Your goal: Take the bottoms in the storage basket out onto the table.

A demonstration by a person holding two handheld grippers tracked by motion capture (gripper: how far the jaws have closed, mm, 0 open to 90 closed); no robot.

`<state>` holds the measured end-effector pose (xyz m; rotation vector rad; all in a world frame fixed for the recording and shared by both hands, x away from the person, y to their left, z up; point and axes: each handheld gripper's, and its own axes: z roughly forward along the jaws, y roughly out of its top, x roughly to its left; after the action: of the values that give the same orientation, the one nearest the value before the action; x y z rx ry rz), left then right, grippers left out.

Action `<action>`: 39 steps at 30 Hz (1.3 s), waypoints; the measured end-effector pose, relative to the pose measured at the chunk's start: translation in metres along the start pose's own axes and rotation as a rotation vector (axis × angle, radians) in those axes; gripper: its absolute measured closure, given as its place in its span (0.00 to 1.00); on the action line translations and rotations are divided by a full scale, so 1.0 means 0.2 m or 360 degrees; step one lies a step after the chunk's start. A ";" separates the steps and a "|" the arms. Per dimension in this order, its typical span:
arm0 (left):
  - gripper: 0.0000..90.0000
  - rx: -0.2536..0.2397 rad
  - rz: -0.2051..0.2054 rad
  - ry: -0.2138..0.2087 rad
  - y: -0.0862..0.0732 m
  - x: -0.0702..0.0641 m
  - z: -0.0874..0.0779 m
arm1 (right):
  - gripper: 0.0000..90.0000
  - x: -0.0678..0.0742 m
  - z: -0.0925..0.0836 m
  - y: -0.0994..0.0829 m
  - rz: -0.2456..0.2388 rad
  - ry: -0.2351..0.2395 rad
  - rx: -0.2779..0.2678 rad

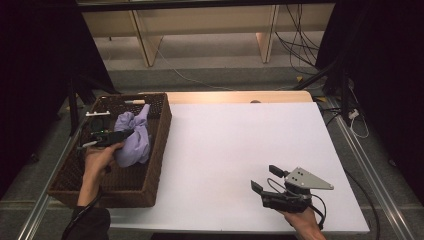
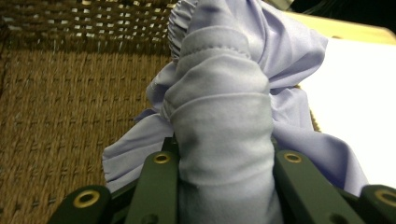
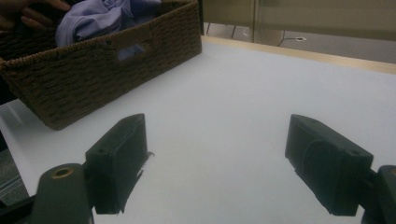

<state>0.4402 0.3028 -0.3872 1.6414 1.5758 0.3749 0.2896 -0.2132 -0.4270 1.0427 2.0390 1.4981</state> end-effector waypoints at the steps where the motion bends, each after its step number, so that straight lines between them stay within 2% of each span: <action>1: 0.78 -0.0016 -0.0005 -0.0004 0.00 0.00 -0.01 | 0.24 0.00 0.00 0.00 0.0000 -0.0007 0.0006; 4: 0.78 -0.0041 -0.0015 -0.0025 0.01 0.00 -0.02 | 0.24 0.01 0.00 0.00 -0.0002 -0.0003 0.0008; 10: 0.78 -0.0127 -0.0075 -0.0131 0.02 0.00 -0.05 | 0.24 0.01 0.00 0.00 0.0000 -0.0006 0.0007; 14: 0.78 -0.0147 -0.0094 -0.0149 0.02 0.00 -0.06 | 0.24 0.01 0.00 0.00 -0.0002 -0.0005 0.0000; 19: 0.78 -0.0175 -0.0117 -0.0197 0.03 0.00 -0.06 | 0.24 0.01 0.00 0.00 -0.0006 -0.0009 0.0002; 20: 0.78 -0.0203 -0.0137 -0.0221 0.03 0.00 -0.07 | 0.24 0.01 0.00 0.00 0.0002 -0.0009 0.0006; 21: 0.78 -0.0203 -0.0137 -0.0221 0.03 0.00 -0.07 | 0.24 0.01 0.00 0.00 0.0002 -0.0009 0.0006; 22: 0.78 -0.0217 -0.0141 -0.0251 0.03 0.00 -0.08 | 0.24 0.01 0.00 0.00 -0.0004 -0.0010 0.0005; 31: 0.78 -0.0265 -0.0164 -0.0312 0.05 -0.01 -0.11 | 0.24 0.01 0.00 0.00 -0.0002 -0.0007 0.0002; 32: 0.78 -0.0274 -0.0167 -0.0336 0.05 -0.01 -0.11 | 0.24 0.01 0.00 0.00 -0.0002 -0.0007 0.0001; 35: 0.78 -0.0283 -0.0164 -0.0379 0.05 -0.02 -0.13 | 0.24 0.01 0.00 0.00 -0.0002 -0.0007 0.0002; 39: 0.78 -0.0299 -0.0157 -0.0404 0.06 -0.04 -0.14 | 0.24 0.01 0.00 0.00 -0.0007 -0.0008 -0.0002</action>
<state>0.4282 0.3063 -0.3585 1.4026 1.3813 0.2433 0.2884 -0.2123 -0.4273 1.0395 2.0351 1.4930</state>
